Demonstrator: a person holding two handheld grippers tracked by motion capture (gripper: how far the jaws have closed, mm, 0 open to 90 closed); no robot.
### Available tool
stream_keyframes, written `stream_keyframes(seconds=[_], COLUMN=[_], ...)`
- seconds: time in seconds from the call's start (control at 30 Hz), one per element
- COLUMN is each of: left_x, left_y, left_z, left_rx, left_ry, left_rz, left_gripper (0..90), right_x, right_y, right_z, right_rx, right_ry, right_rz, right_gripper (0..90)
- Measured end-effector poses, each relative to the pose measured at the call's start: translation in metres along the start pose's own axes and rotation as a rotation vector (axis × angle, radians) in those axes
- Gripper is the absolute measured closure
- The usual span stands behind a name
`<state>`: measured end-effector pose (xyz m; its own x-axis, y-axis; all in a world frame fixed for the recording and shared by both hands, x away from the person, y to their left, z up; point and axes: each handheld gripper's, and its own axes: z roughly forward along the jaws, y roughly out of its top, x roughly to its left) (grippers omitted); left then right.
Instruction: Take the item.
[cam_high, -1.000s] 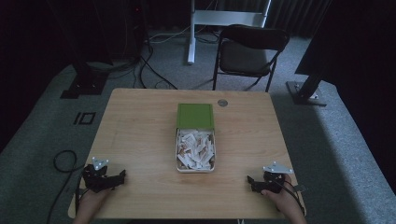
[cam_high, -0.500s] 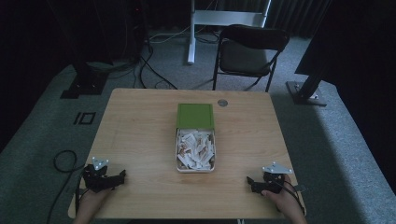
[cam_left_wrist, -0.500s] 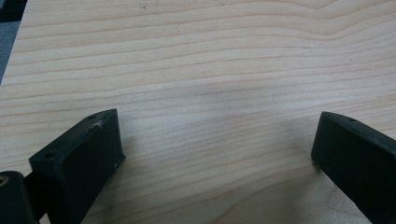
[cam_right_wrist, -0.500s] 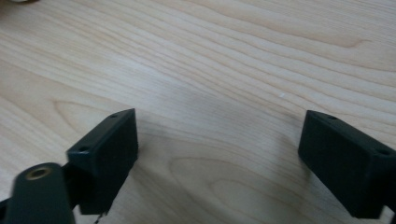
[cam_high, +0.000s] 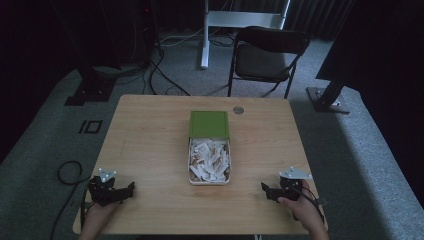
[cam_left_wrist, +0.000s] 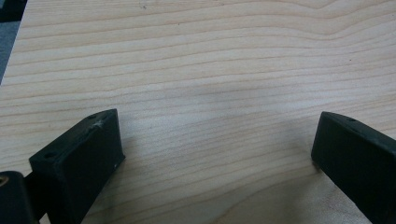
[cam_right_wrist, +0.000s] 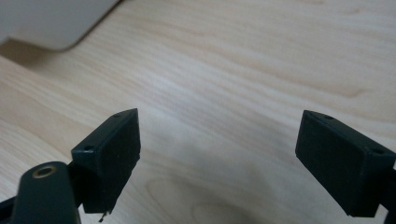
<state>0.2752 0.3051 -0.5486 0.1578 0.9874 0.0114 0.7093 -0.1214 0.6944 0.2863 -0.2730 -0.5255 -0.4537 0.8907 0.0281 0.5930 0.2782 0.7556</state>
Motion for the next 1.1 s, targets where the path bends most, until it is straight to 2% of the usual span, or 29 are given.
stream_keyframes(seconds=[0.2,0.3,0.47,0.57,0.6,0.73,1.1], left_x=[0.0,0.0,0.0,0.0,0.0,0.0,0.0], left_y=[0.0,0.0,0.0,0.0,0.0,0.0,0.0], left_z=[0.0,0.0,0.0,0.0,0.0,0.0,0.0], left_rx=[0.0,0.0,0.0,-0.001,0.0,0.0,0.0], left_ry=[0.0,0.0,0.0,0.0,0.0,0.0,0.0], left_rz=[0.0,0.0,0.0,-0.001,0.001,0.001,0.001], left_gripper=[2.7,2.7,2.7,2.7,2.7,2.7,2.7], right_x=[-0.003,-0.001,-0.001,0.002,0.003,0.005,0.019], right_y=[0.018,0.026,0.036,0.044,0.049,0.056,0.085], right_z=[-0.007,-0.01,-0.014,-0.016,-0.016,-0.018,-0.023], right_rx=[-0.037,-0.056,-0.078,-0.096,-0.108,-0.122,-0.172], right_ry=[-0.008,0.007,0.005,0.023,0.01,0.026,0.064], right_rz=[0.004,0.003,-0.003,0.0,-0.028,-0.01,-0.051], right_gripper=[14.5,15.2,15.2,15.2,16.7,16.7,16.7])
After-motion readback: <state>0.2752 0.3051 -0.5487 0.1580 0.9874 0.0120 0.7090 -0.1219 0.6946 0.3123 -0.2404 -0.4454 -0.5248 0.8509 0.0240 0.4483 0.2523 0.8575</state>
